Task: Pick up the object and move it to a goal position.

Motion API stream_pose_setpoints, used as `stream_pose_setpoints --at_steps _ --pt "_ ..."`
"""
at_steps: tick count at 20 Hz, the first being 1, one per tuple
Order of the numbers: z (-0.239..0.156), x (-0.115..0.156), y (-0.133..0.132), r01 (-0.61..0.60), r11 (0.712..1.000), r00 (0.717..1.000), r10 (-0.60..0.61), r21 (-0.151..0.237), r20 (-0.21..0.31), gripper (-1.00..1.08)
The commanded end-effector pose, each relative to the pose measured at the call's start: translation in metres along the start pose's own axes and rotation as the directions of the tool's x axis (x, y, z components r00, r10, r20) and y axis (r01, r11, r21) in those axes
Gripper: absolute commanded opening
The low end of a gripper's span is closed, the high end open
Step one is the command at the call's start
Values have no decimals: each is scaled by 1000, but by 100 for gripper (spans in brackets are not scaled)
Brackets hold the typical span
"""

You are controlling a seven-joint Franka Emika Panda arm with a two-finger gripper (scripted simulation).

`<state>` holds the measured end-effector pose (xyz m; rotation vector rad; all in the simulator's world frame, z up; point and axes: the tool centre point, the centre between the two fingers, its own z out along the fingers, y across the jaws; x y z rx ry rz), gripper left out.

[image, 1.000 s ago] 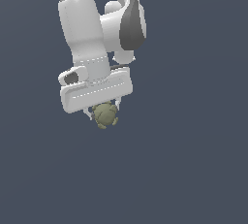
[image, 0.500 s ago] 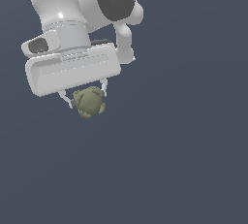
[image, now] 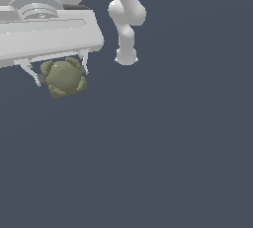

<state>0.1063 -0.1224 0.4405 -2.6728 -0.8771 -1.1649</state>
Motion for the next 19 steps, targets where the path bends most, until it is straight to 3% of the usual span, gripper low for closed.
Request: stream_pose_setpoints --at_steps 1,10,19 --pt "-15 9 8 18 1000 999 -17 2 -36 -100" --pt "-53 27 29 55 998 991 -54 6 -118 -100" --pt "-56 28 32 56 998 991 -54 8 -124 -100"
